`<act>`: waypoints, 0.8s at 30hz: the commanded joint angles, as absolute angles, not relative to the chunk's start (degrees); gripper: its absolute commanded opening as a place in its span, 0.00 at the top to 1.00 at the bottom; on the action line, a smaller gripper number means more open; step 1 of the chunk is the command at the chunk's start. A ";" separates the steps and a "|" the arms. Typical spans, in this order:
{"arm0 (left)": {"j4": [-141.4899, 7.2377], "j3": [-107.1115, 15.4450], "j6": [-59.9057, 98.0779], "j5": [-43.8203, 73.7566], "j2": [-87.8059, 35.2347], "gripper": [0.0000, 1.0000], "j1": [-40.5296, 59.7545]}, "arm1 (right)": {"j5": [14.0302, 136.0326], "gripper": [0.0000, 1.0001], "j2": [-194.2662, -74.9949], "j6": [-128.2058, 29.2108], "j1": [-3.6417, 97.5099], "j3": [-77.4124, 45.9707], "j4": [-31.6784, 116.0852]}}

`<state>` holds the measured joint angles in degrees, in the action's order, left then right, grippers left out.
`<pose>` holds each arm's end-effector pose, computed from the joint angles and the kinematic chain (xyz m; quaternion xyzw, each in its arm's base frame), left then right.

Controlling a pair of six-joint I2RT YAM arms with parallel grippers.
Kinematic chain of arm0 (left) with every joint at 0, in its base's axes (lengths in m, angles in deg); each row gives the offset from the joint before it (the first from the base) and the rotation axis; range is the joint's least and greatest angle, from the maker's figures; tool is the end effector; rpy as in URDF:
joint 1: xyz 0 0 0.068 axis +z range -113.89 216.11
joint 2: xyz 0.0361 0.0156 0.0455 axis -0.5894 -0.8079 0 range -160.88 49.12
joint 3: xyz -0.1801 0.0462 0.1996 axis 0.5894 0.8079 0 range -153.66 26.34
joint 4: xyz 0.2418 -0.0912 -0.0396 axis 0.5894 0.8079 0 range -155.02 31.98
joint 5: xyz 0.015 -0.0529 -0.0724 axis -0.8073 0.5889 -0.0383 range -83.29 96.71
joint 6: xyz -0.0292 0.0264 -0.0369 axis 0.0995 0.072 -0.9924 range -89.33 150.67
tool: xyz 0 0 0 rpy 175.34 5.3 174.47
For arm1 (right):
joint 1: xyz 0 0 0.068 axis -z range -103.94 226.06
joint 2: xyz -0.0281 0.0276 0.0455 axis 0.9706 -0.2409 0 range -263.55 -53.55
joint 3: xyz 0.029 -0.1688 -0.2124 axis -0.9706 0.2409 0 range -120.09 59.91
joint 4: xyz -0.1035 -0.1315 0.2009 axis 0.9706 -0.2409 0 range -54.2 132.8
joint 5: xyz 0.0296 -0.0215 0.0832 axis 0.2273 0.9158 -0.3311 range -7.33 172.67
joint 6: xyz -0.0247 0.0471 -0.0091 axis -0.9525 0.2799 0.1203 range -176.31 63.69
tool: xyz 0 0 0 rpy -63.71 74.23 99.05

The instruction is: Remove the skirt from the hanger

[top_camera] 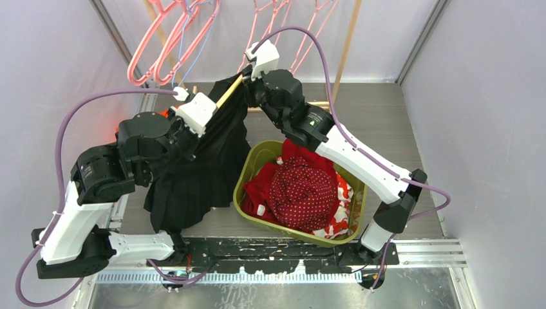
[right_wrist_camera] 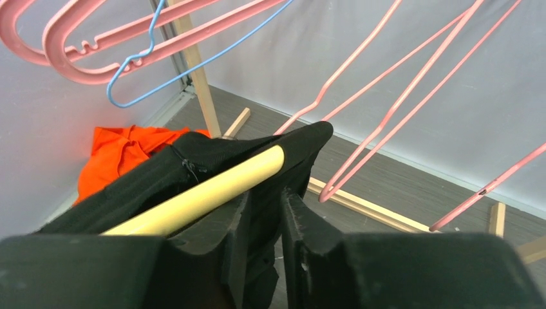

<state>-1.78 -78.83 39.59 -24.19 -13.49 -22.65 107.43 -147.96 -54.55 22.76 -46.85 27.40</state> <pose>0.0863 -0.1071 0.5208 0.3157 0.7429 -0.0322 0.5894 0.2349 0.2901 0.4821 -0.1753 0.7024 0.1727 0.6679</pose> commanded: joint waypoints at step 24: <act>-8.46 -79.46 40.25 -26.41 -13.02 1.00 -23.00 | 107.07 0.44 -143.43 -48.95 23.61 -43.08 33.16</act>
<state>-1.69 -78.52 39.57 -24.47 -12.59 -22.76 107.99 -148.03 -50.01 24.31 -42.91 28.21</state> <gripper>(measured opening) 0.078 0.545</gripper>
